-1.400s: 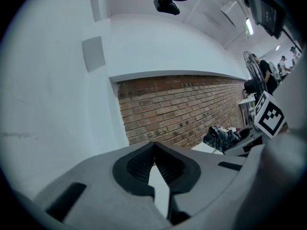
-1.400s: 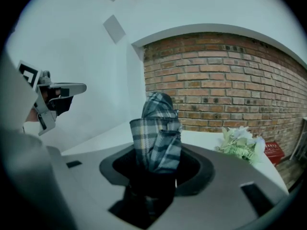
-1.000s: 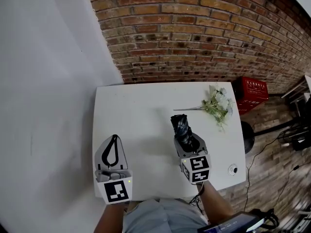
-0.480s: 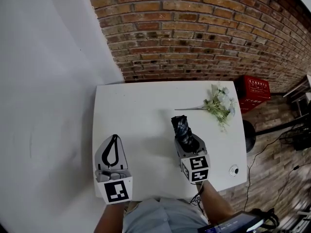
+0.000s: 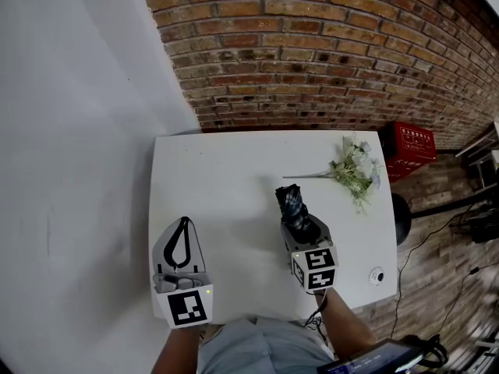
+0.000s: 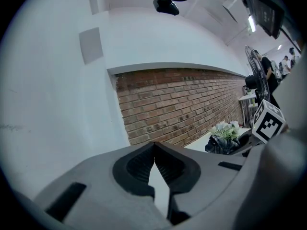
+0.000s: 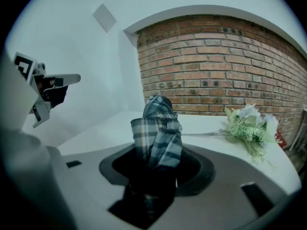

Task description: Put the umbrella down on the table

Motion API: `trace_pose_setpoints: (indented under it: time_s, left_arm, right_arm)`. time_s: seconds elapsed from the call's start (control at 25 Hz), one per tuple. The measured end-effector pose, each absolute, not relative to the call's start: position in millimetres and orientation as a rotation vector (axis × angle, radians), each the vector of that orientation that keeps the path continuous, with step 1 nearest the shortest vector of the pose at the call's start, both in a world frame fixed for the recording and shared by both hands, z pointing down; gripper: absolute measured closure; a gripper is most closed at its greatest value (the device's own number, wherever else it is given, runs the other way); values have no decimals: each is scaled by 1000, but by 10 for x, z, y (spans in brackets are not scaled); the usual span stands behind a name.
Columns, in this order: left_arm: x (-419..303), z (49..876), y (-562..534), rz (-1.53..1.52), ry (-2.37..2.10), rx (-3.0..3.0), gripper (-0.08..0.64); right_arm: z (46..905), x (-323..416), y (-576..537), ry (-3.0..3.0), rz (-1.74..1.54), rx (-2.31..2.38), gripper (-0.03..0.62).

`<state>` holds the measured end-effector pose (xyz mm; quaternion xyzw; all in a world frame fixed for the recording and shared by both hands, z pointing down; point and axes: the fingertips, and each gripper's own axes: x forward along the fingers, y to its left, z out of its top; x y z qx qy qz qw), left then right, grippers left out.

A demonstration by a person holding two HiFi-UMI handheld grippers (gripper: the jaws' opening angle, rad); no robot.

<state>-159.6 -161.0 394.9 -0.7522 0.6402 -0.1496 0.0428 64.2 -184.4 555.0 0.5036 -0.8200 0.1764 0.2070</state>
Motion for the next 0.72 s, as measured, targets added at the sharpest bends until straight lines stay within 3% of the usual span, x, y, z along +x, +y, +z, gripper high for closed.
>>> trace_pose_setpoints:
  time_s: [0.72]
  left_arm:
    - [-1682, 4017, -1673, -458, 1991, -2303, 554]
  right_arm:
    - [5911, 589, -1922, -2153, 622, 1293, 376]
